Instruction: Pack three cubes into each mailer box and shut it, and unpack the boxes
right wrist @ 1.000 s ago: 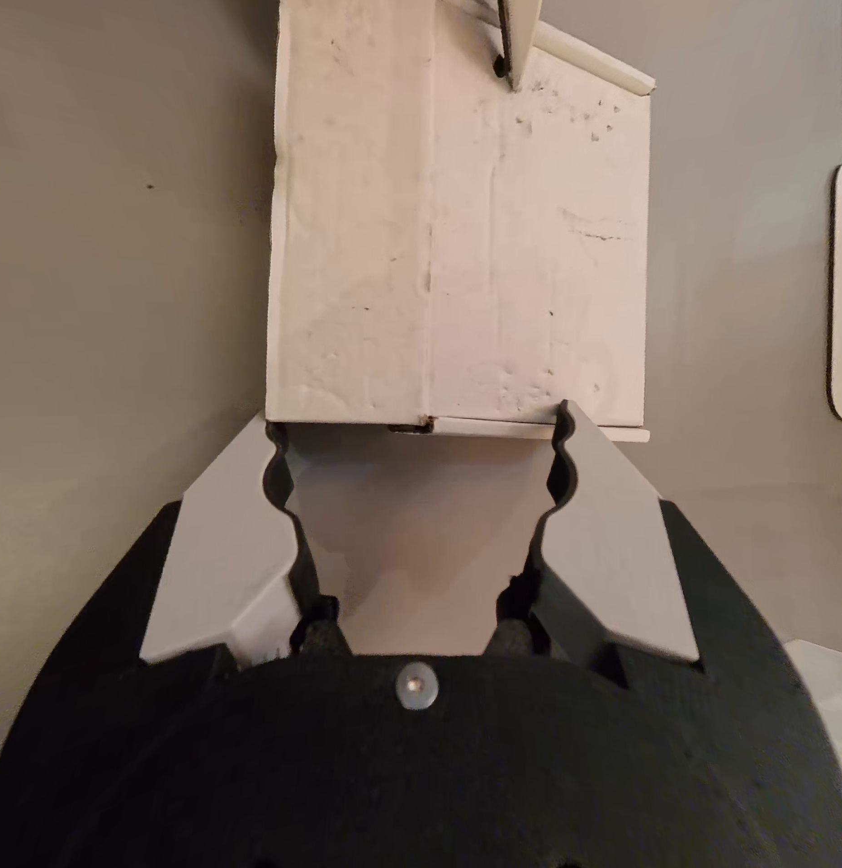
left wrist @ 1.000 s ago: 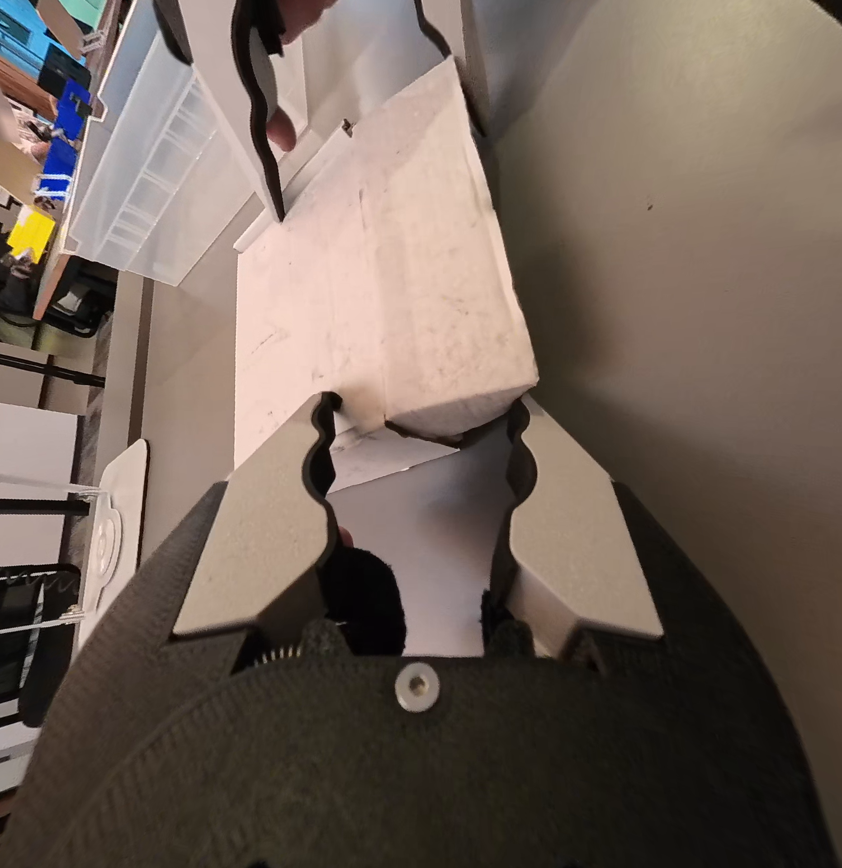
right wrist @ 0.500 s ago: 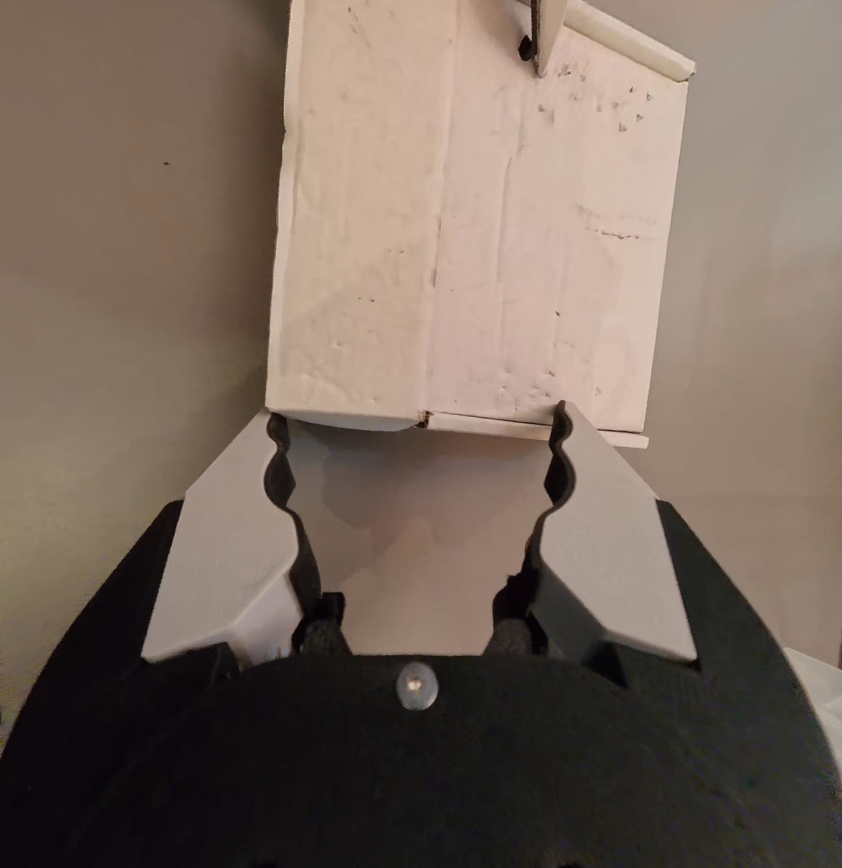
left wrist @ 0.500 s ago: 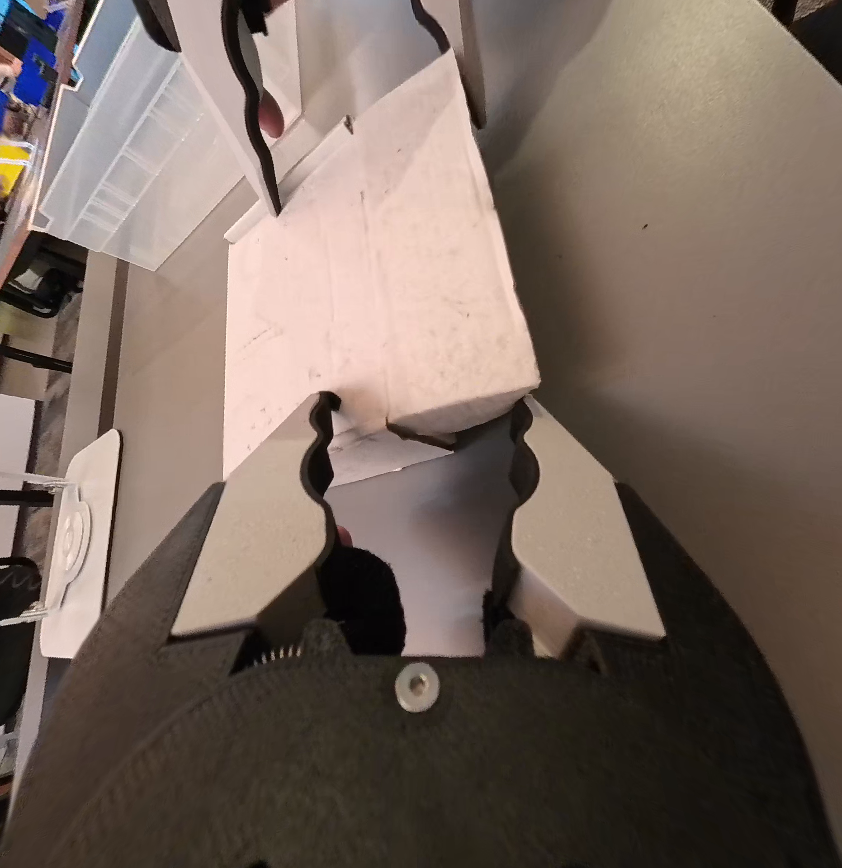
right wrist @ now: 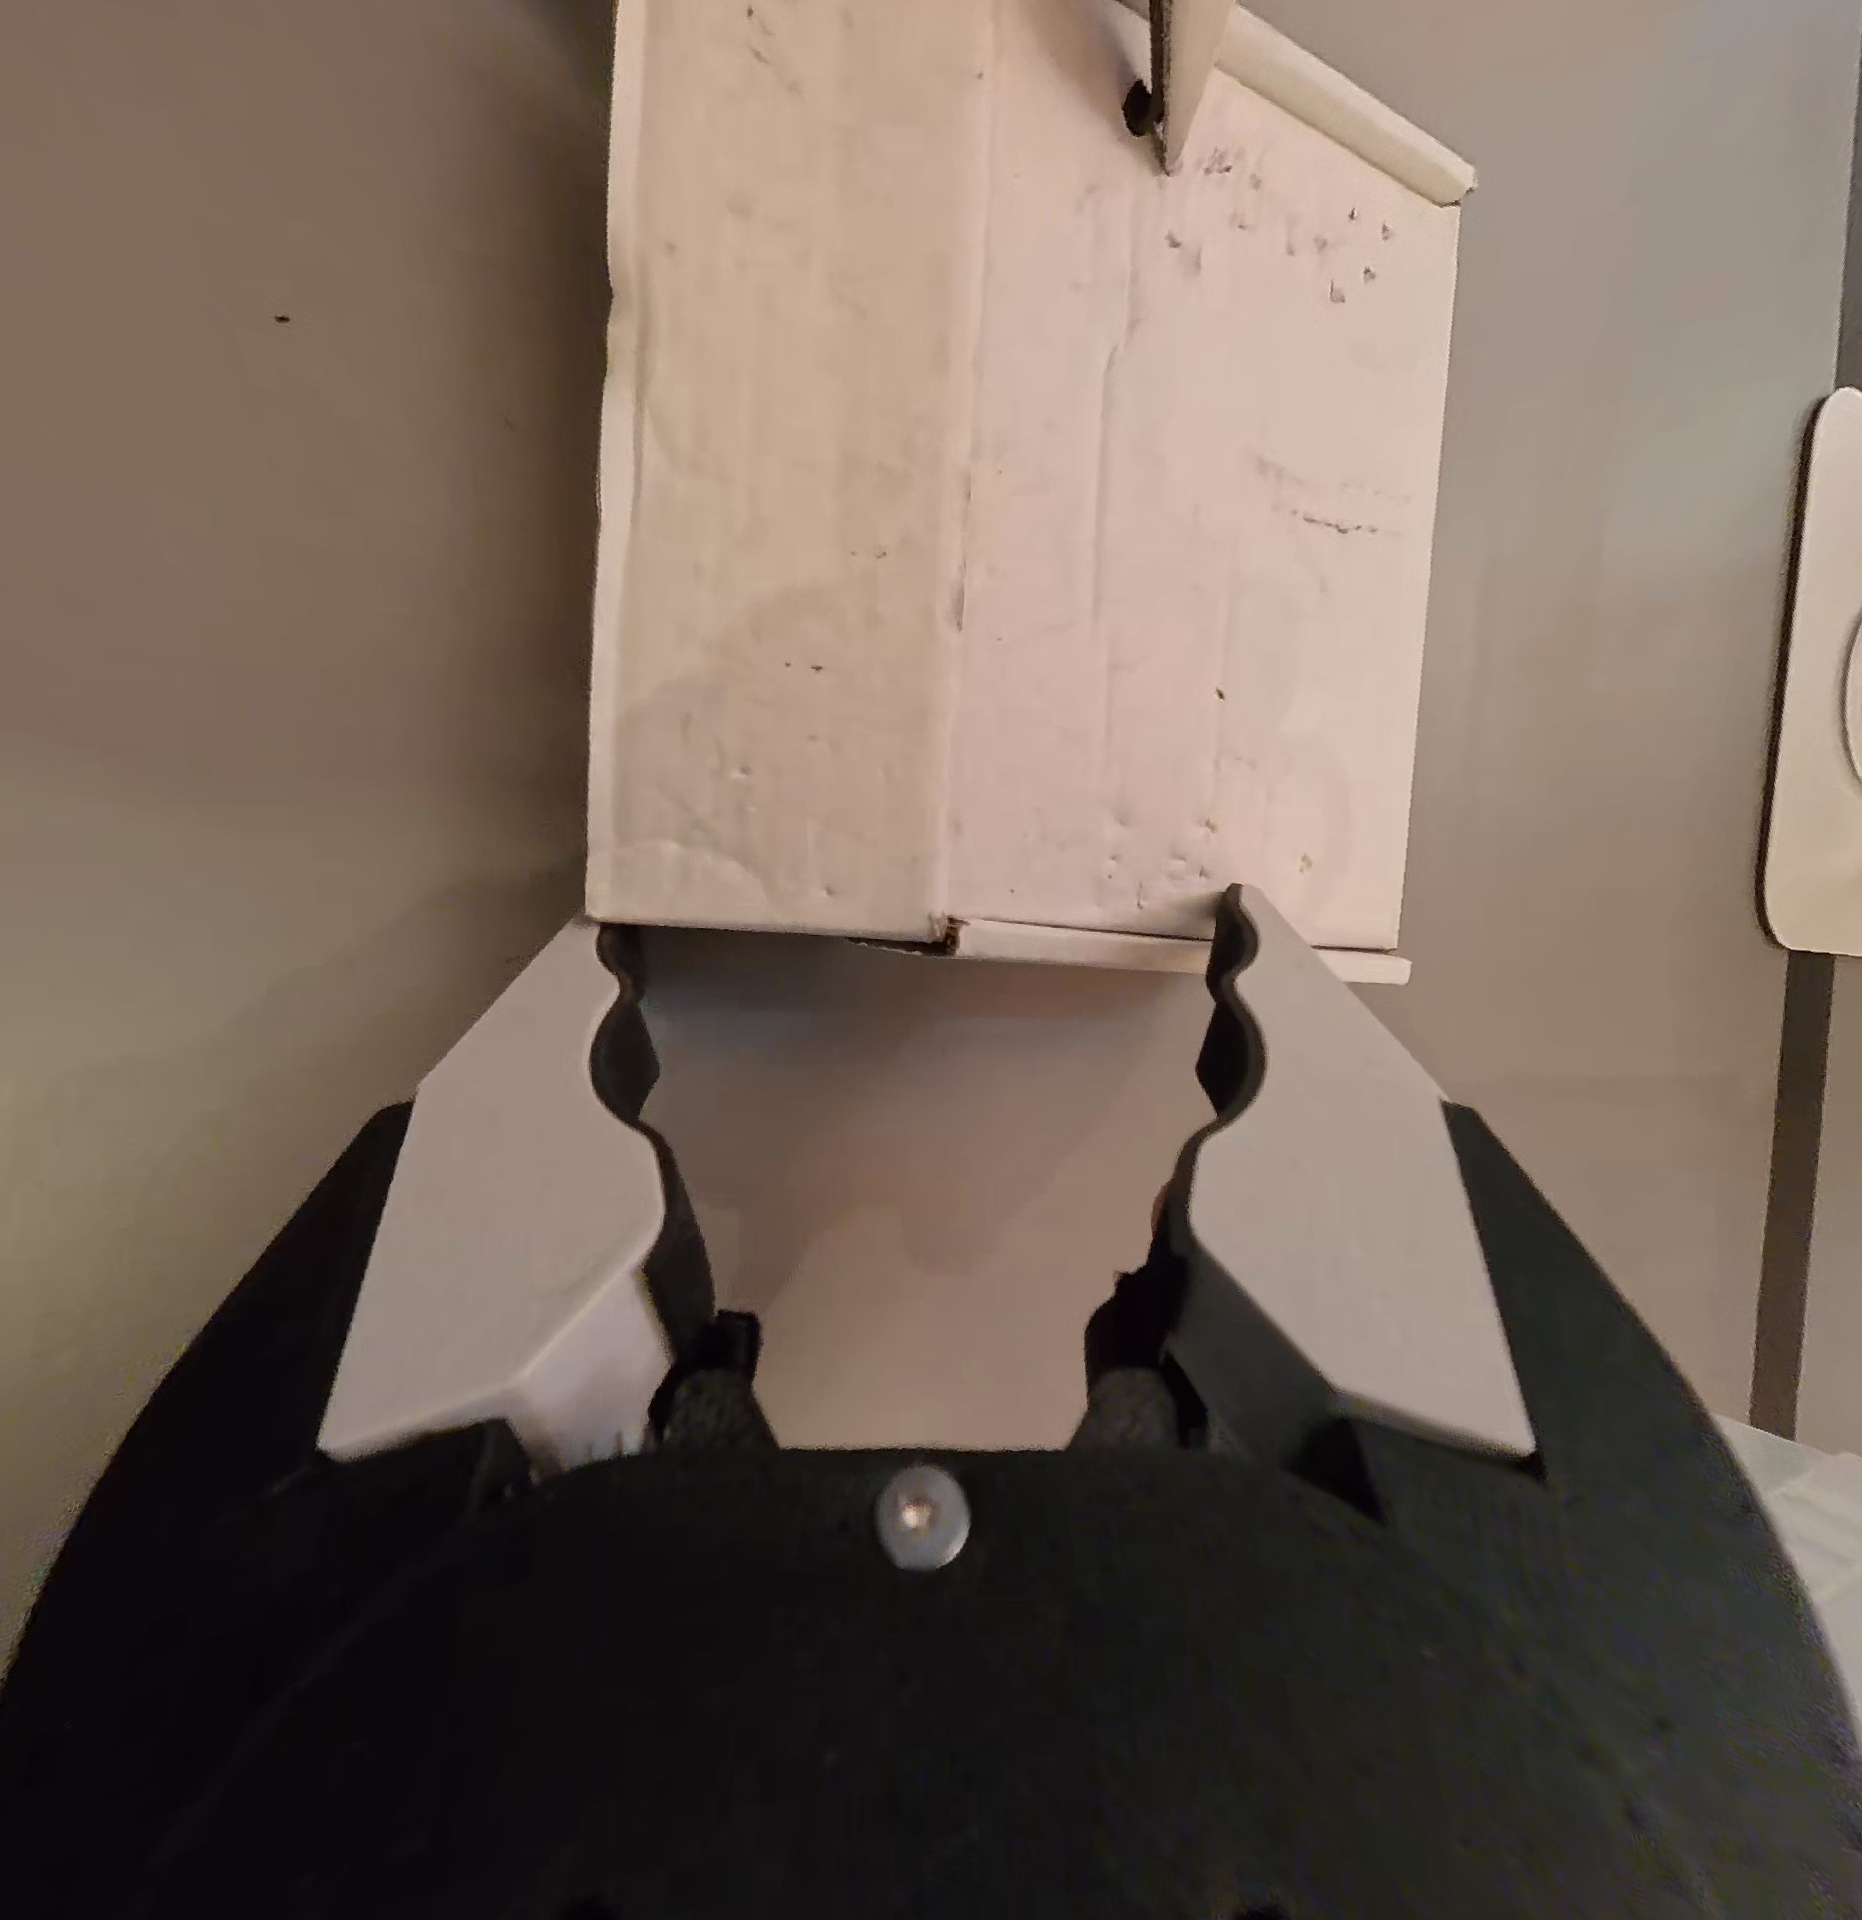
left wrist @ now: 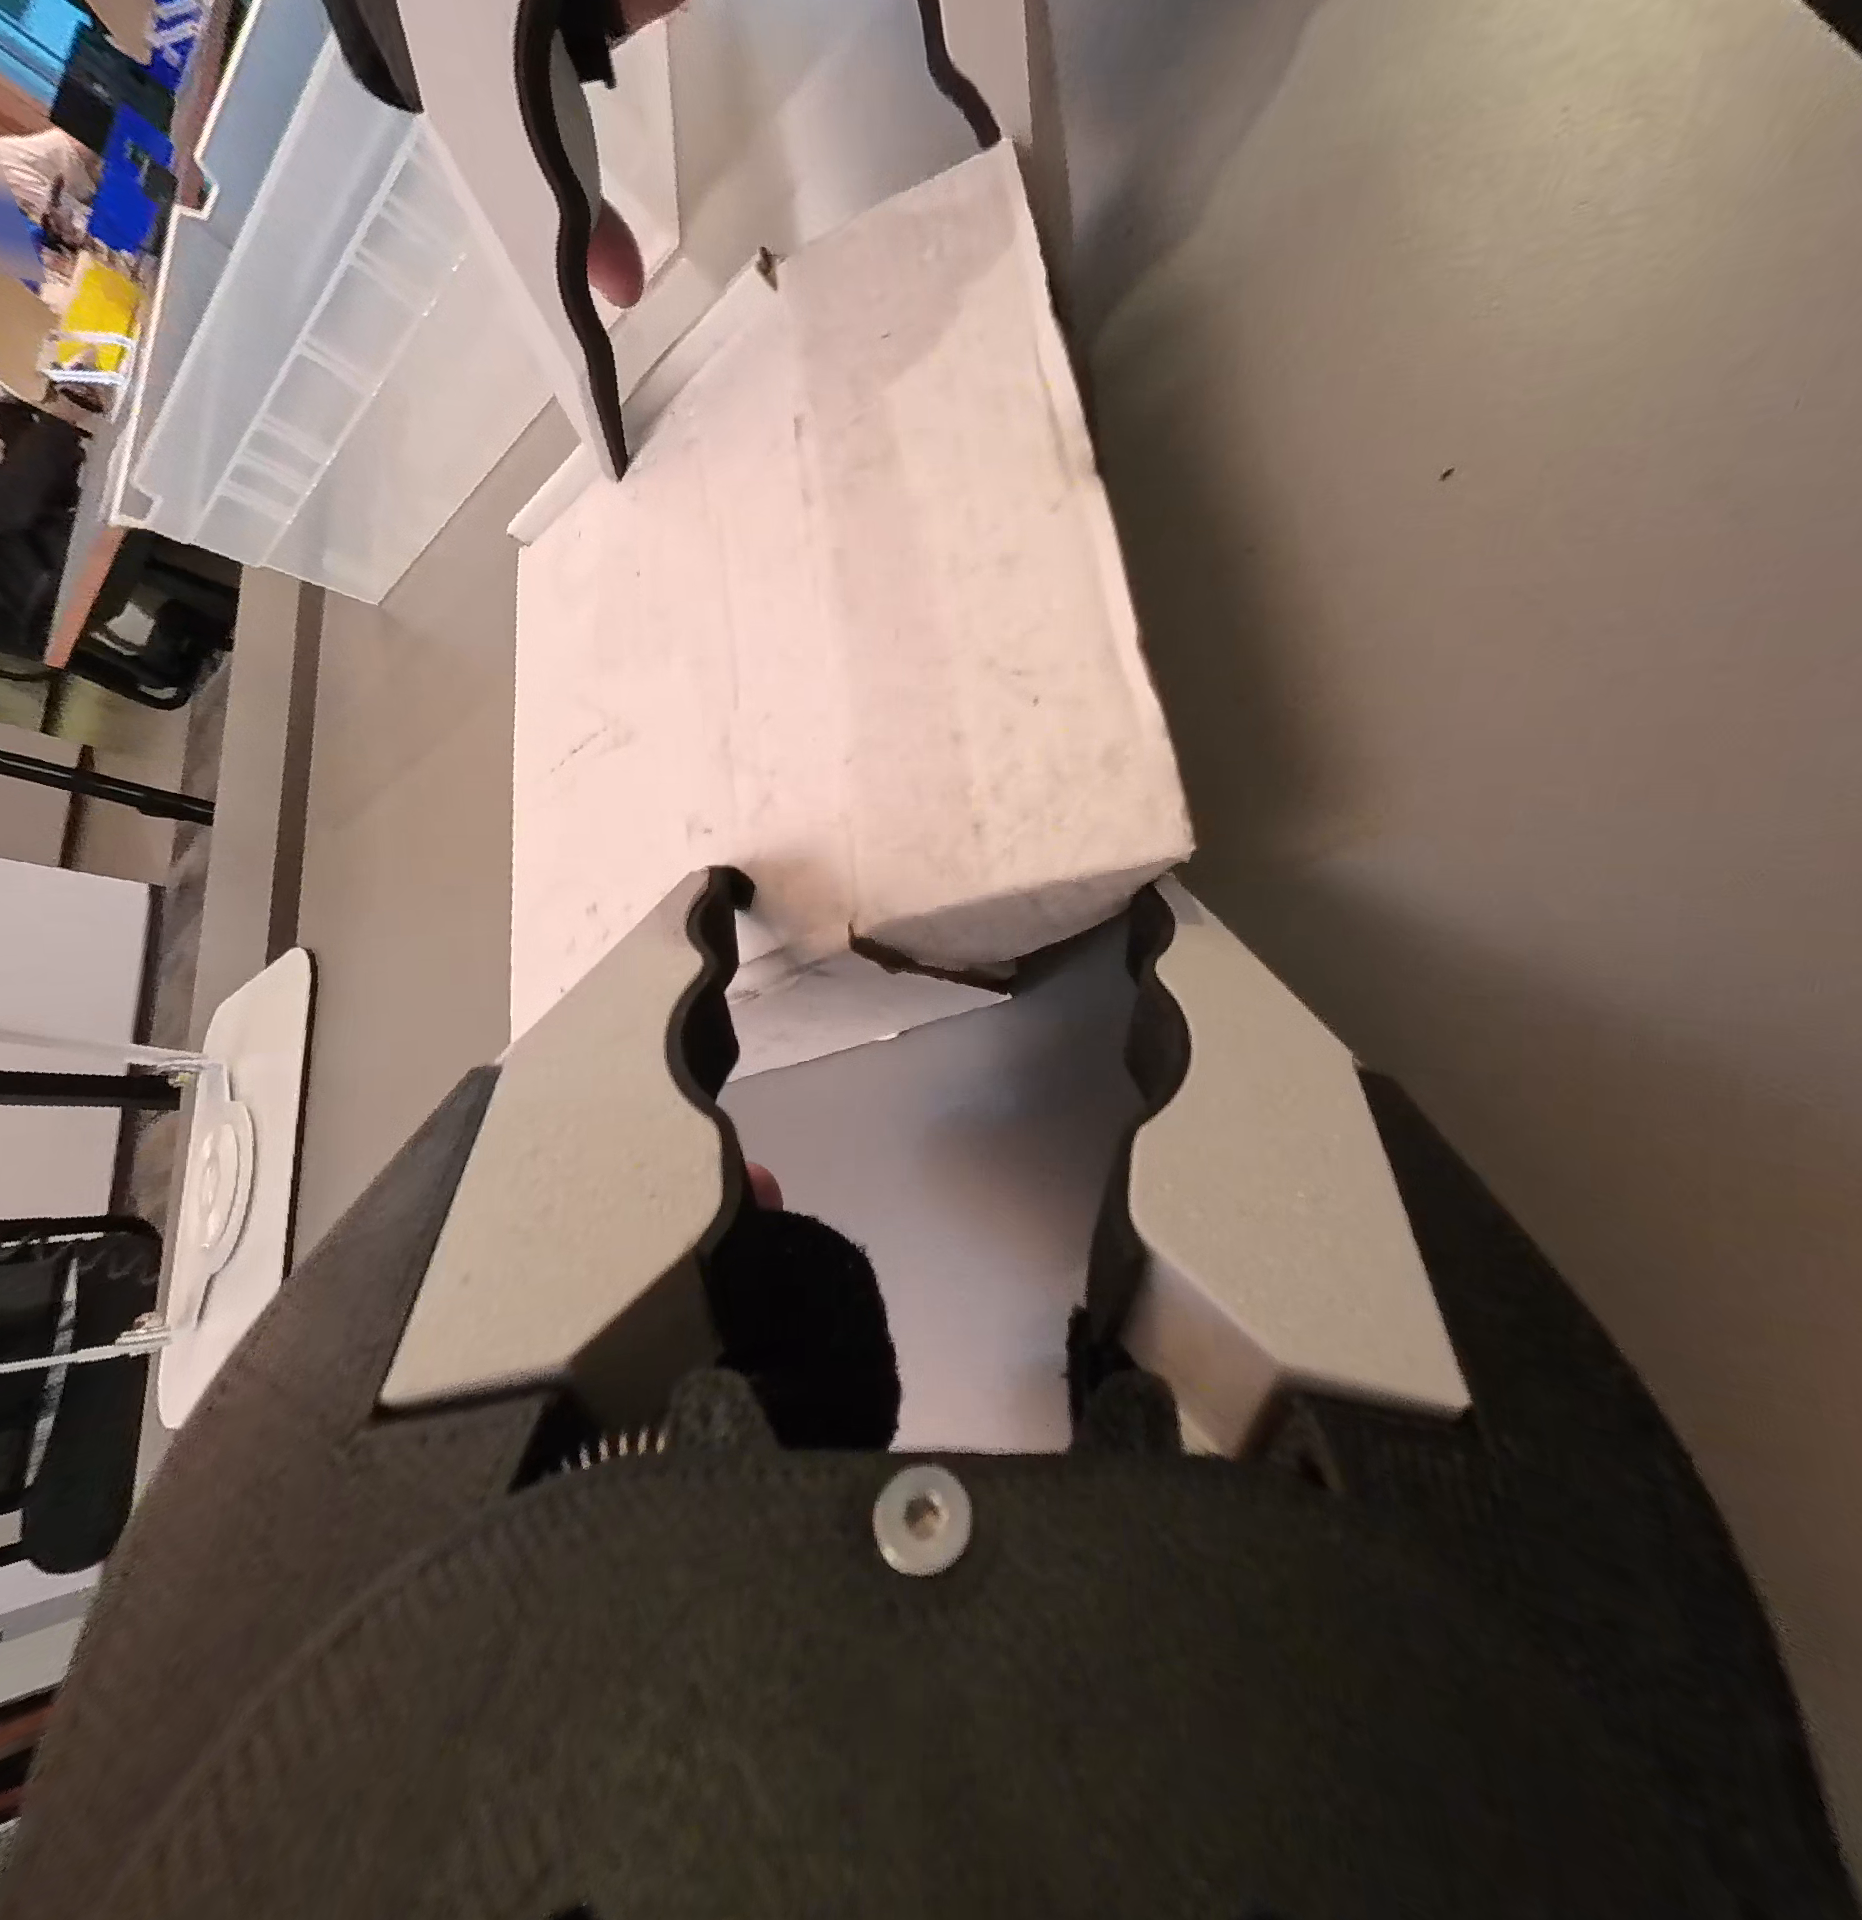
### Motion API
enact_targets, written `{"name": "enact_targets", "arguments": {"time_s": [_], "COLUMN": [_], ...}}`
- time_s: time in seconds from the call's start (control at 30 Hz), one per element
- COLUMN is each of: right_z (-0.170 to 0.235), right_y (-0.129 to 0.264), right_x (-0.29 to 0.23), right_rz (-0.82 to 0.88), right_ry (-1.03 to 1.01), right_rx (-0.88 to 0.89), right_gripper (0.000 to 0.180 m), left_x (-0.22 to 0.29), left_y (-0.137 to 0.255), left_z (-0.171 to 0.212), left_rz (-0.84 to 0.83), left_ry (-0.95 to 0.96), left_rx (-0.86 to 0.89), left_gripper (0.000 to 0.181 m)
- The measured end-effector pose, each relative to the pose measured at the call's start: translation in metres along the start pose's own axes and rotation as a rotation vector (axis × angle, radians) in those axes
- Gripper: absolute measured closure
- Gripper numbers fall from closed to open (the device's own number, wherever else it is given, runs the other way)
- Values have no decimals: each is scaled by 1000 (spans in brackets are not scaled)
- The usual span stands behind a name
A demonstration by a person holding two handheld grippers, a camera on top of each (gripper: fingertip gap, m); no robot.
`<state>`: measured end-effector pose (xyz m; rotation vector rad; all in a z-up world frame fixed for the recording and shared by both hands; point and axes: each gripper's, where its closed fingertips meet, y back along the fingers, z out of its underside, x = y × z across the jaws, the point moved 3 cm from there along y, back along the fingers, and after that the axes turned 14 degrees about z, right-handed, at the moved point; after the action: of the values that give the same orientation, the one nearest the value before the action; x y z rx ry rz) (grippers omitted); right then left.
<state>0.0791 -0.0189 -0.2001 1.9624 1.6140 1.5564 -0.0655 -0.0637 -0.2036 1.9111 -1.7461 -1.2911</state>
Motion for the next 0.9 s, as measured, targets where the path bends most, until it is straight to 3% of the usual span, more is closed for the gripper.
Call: {"name": "enact_targets", "arguments": {"time_s": [0.3, 0.53, 0.67, 0.8, 0.9], "right_z": [0, -2, -7, -12, -11], "right_y": [0, 7, 9, 13, 11], "right_x": [0, -6, 4, 4, 9], "right_rz": [16, -137, -167, -239, -212], "right_ry": [-44, -55, -177, -307, -317], "right_rx": [44, 24, 70, 97, 99], "right_gripper": [75, 53, 67, 59, 71], "left_x": [0, 0, 0, 0, 0], "left_y": [-1, 0, 0, 0, 0], "left_z": [0, 0, 0, 0, 0], "left_rz": [-16, 4, 1, 2, 2], "left_ry": [-5, -4, -4, -5, -6], "left_rx": [16, 0, 6, 6, 6], "left_gripper": [106, 105, 105, 105, 105]}}
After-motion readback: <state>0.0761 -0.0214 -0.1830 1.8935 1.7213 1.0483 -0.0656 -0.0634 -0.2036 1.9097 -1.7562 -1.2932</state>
